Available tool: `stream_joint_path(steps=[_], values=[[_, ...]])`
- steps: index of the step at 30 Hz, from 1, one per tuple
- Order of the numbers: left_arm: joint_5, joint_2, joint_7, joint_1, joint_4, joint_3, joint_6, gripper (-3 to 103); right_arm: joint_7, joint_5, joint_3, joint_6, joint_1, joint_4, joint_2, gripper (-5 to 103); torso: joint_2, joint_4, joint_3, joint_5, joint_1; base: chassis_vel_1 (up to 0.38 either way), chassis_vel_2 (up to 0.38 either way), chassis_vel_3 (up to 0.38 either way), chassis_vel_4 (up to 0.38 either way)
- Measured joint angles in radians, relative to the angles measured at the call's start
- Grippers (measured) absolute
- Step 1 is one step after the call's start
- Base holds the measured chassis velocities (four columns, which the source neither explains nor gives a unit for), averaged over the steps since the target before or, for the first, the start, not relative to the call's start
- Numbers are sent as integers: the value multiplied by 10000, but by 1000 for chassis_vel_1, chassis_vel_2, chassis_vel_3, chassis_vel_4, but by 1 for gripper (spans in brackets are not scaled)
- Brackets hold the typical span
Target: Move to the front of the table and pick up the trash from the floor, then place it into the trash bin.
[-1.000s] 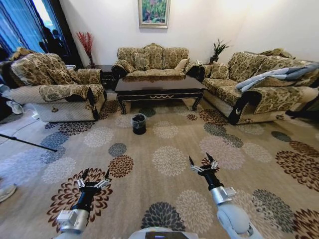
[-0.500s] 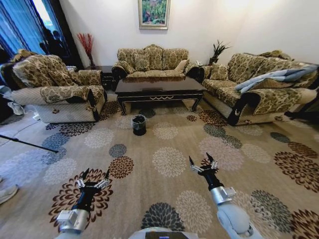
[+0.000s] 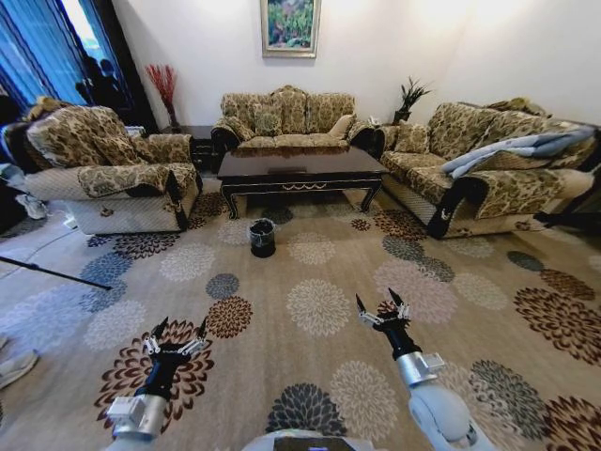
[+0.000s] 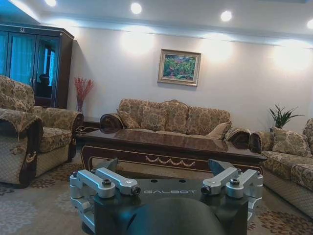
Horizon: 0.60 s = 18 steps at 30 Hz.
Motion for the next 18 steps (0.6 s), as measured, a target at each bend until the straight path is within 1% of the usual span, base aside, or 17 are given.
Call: stream_joint_path(steps=[2,7,11,15,18], values=[[0,0,0,0,0,0,0,100,0,0,0,0,0,0,0,100,50,0,30,0,22,0,0,0,0],[0,0,0,0,0,0,1,100,0,0,0,0,0,0,0,100,365,0,206,-1,160,0,0,0,0],[0,0,0,0,0,0,0,100,0,0,0,0,0,0,0,100,506,0,285,0,224,0,0,0,0],[0,0,0,0,0,0,1,100,0,0,0,0,0,0,0,100,758,0,427,-1,333,0,0,0,0],[0,0,0,0,0,0,0,100,0,0,0,0,0,0,0,100,844,0,474,0,370,0,0,0,0]])
